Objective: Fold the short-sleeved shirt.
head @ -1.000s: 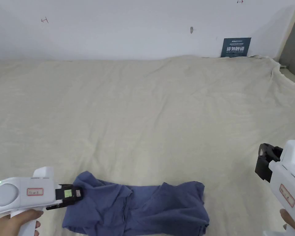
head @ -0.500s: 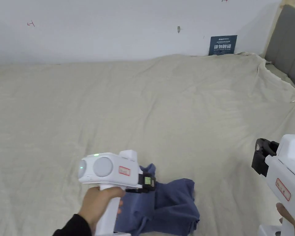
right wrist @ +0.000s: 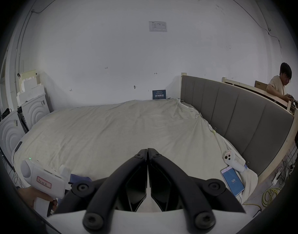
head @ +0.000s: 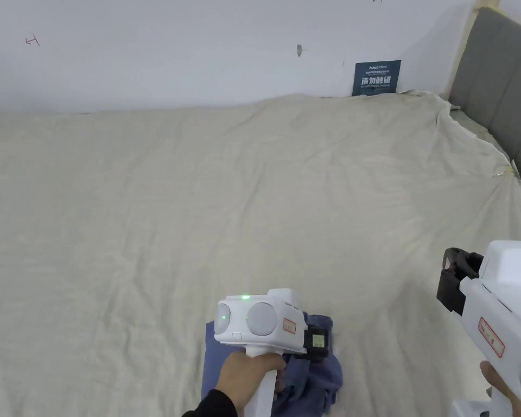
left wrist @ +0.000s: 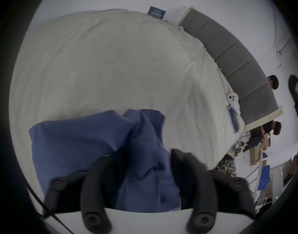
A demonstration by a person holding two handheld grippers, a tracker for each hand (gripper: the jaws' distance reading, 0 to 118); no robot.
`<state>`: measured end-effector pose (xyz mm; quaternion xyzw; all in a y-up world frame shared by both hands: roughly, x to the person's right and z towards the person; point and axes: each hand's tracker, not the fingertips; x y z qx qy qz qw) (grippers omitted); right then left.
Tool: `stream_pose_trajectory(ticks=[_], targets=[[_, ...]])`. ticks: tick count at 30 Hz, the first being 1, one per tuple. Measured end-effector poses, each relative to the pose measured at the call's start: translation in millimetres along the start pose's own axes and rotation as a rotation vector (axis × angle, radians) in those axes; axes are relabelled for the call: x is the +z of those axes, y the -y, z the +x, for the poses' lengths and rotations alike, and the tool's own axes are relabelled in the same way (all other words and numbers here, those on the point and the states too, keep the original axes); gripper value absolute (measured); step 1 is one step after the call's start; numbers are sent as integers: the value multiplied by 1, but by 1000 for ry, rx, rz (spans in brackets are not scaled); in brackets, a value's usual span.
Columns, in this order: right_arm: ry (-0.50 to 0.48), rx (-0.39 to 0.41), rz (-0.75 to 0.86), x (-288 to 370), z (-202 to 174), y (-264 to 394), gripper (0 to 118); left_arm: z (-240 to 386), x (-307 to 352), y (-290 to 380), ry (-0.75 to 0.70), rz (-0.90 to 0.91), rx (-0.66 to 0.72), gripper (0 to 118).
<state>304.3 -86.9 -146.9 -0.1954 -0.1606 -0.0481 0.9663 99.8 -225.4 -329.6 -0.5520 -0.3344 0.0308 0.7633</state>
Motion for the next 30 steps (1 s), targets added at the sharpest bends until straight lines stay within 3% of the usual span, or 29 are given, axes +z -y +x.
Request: stream_pose_trajectory(ticks=[1,3,7,11,12,14,15,16,17,18,21,30], targets=[[-1,0,2,0,2,0,0,3,6,-1,9,-8,5,87],[-1,1,5,0,2,-1,0,8,25,-3,22,13,-7,97],[-3,0,14,2,1,-4,0,3,75,-6,4,194,-63,97],[-10,9,21,0,0,-6,0,-11,109,-5,-150,325,-102,94],[-12,12,22,2,-2,-8,0,-16,113,-3,-192,356,-100,87],[-15,15,24,3,-6,-10,0,-26,116,3,-231,427,-106,84],[-17,16,25,3,-6,-10,0,-32,115,6,-222,459,-120,68],[-17,16,26,4,-9,-11,0,-37,113,10,-215,475,-138,32],[-18,15,28,6,-12,-12,0,-41,108,12,-211,467,-141,10],[-19,16,28,6,-13,-13,0,-44,101,16,-240,462,-169,4],[-20,16,26,6,-14,-13,0,-46,79,31,-319,449,-263,0],[-6,16,2,4,-1,-5,0,-22,-4,65,-265,322,-305,0]])
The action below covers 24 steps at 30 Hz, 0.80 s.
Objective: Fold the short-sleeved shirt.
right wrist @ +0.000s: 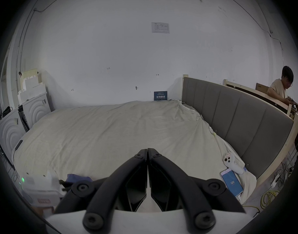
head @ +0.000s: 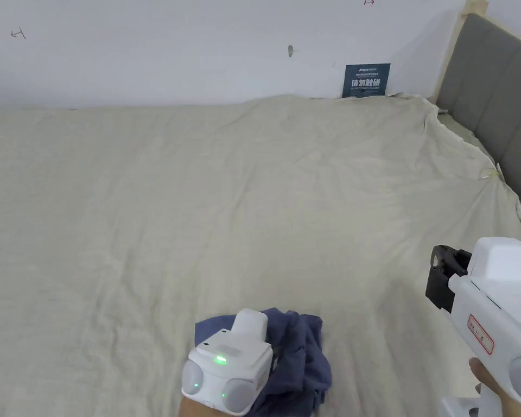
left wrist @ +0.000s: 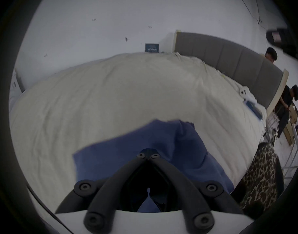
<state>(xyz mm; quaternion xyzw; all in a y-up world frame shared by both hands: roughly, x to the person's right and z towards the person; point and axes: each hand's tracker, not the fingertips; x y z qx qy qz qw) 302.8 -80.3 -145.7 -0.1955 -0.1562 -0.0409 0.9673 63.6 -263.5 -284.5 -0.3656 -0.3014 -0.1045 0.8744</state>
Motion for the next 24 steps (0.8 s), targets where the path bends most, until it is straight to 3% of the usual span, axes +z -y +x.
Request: stream_pose_trajectory(ticks=[8,21,24], targets=[[28,-13,-17,-2,16,5,0,41,-11,6,-51,16,-153,0],[36,-22,-27,-2,19,9,0,74,-17,8,-2,19,-213,0],[30,-18,-14,1,18,6,0,60,2,-6,32,77,-131,0]])
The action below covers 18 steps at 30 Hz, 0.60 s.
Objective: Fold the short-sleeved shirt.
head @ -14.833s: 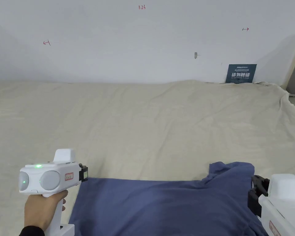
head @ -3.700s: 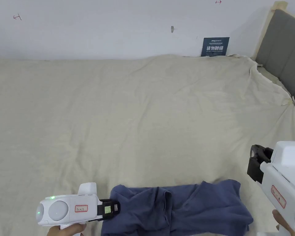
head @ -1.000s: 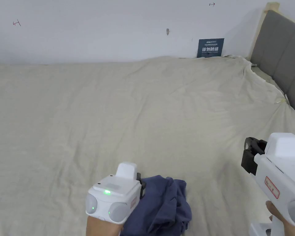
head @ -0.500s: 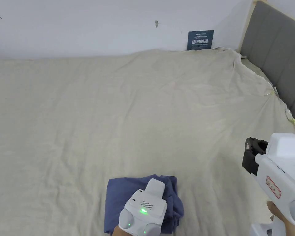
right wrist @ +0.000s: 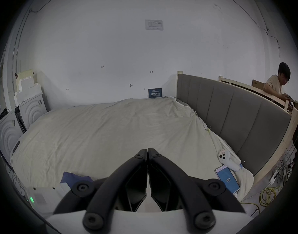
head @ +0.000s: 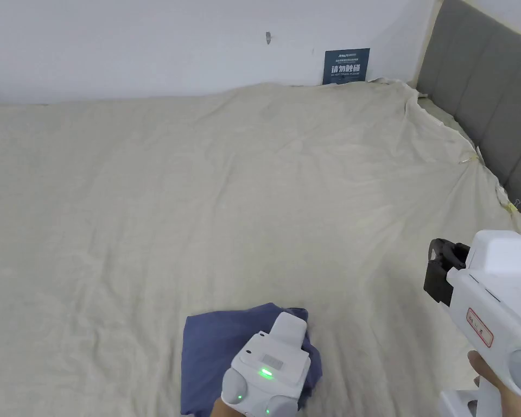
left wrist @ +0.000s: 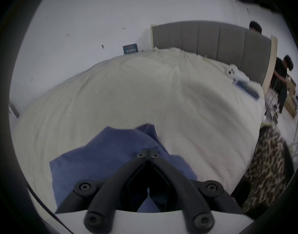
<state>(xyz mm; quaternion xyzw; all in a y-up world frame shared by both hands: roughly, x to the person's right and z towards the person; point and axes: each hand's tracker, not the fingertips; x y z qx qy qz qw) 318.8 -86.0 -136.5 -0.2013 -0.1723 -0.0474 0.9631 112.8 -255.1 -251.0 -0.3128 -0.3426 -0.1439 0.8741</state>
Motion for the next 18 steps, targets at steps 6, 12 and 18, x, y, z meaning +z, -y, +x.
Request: stream_pose_trajectory(ticks=[6,12,18], targets=[[-21,12,45,9,-12,-15,0,-42,56,-40,5,155,72,0],[-48,34,115,21,-33,-35,0,-98,117,-69,-62,317,151,0],[-68,51,202,31,-58,-48,0,-147,164,-75,-210,464,201,0]])
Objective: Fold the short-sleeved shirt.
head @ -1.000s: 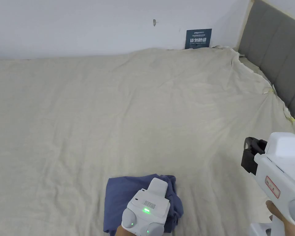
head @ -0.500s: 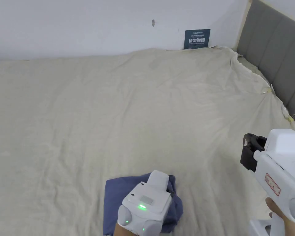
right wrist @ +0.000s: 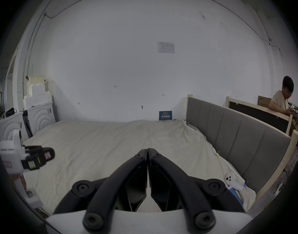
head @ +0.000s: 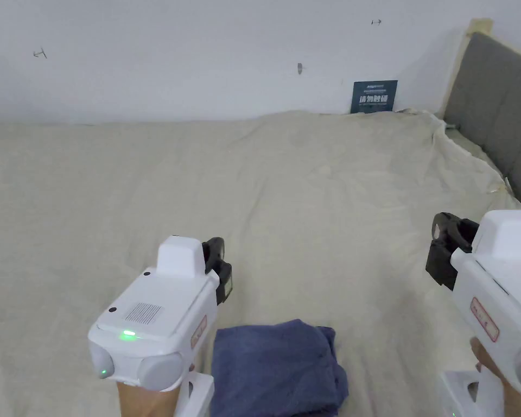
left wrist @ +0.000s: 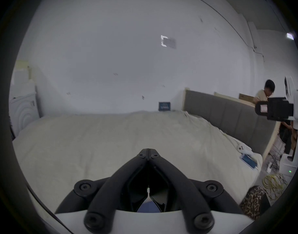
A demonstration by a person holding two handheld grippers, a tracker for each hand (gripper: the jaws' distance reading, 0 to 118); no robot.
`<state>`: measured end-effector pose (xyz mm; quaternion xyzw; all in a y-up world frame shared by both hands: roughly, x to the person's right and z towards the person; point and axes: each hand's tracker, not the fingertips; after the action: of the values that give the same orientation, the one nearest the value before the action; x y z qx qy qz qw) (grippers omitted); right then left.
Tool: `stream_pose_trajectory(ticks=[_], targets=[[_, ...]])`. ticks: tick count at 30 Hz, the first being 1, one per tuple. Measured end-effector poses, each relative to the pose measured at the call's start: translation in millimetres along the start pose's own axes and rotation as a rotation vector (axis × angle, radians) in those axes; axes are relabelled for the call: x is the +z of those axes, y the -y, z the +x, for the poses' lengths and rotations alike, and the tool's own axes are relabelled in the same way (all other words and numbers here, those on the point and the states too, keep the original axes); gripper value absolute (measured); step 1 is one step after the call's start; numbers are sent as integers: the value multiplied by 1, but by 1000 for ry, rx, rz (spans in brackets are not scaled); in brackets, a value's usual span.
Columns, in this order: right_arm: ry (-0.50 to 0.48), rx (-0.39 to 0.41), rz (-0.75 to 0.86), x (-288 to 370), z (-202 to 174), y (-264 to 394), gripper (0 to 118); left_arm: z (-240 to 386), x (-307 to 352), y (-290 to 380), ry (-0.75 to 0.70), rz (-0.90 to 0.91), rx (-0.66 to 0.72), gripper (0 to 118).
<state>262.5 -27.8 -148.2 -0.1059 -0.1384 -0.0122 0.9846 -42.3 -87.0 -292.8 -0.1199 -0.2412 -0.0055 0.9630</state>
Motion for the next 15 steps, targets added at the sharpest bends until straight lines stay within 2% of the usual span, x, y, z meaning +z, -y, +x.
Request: stream_pose_trajectory(ticks=[6,15], targets=[[-16,15,69,2,-22,-3,0,-39,21,-10,-139,103,26,0],[-43,15,87,-1,-39,5,0,-59,38,-12,-202,156,44,0]])
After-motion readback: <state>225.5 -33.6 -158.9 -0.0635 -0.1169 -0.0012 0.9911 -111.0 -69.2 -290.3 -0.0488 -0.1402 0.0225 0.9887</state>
